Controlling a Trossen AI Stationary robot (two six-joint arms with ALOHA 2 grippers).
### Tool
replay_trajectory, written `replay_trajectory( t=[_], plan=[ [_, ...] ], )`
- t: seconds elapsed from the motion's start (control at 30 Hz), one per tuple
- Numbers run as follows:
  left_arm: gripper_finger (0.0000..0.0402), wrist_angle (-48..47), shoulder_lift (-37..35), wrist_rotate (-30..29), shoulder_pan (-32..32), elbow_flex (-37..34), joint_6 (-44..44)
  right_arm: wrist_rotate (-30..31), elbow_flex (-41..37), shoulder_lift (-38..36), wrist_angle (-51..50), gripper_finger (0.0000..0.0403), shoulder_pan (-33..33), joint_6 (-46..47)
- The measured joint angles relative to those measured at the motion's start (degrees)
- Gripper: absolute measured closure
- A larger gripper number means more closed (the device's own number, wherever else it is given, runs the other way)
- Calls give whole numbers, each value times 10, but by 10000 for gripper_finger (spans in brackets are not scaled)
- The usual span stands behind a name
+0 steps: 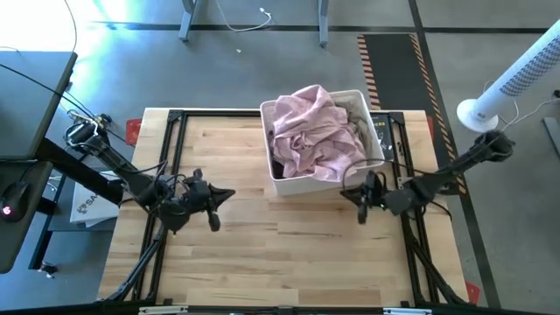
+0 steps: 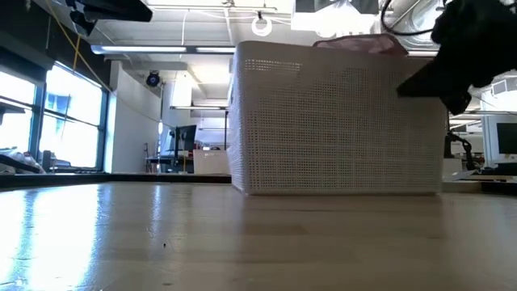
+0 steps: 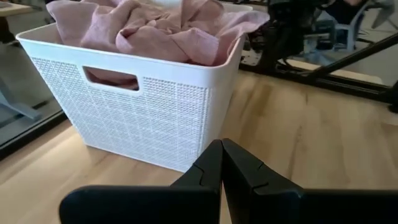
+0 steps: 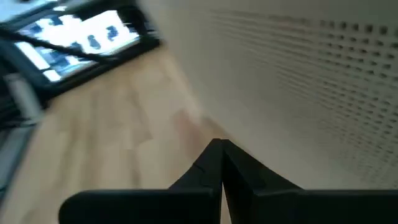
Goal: Sort clothes
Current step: Move the laundry bin to the top center of the table
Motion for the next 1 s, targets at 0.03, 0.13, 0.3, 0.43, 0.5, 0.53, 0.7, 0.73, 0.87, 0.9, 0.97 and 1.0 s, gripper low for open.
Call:
replay_trajectory(
  t=[0.03, 0.13, 0.3, 0.43, 0.5, 0.53, 0.7, 0.73, 0.87, 0.9, 0.97, 1.0],
  plan=[
    [401, 0, 1, -2, 1, 0, 0, -1, -2, 5, -1, 402, -21, 1],
    [401, 2, 0, -7, 7, 0, 0, -8, -3, 28, 2, 402, -90, -1],
    [401, 1, 0, -7, 19, 0, 1, -28, -3, 88, 34, 403, -189, 0],
    [402, -1, 0, -3, 23, 0, 1, -62, -3, 159, 127, 403, -228, 8],
    [401, 1, 4, 1, 23, 0, 1, -72, -3, 201, 179, 403, -231, 3],
    [401, 3, 8, 2, 24, 0, 0, -75, -2, 222, 205, 403, -231, 1],
    [401, 32, 66, 18, 45, 0, -4, -76, 44, 325, 250, 403, -232, -19],
    [401, 45, 84, 20, 51, 0, 1, -72, 58, 344, 249, 403, -233, -23],
    [401, 81, 144, 22, 81, 0, 15, -60, 109, 401, 249, 403, -238, -37],
    [401, 82, 155, 20, 91, 0, 16, -56, 118, 411, 243, 403, -240, -41],
    [401, 76, 172, 19, 115, 0, 18, -52, 130, 419, 230, 403, -242, -45],
    [401, 76, 178, 20, 129, 0, 25, -51, 132, 420, 229, 403, -243, -48]
  ],
)
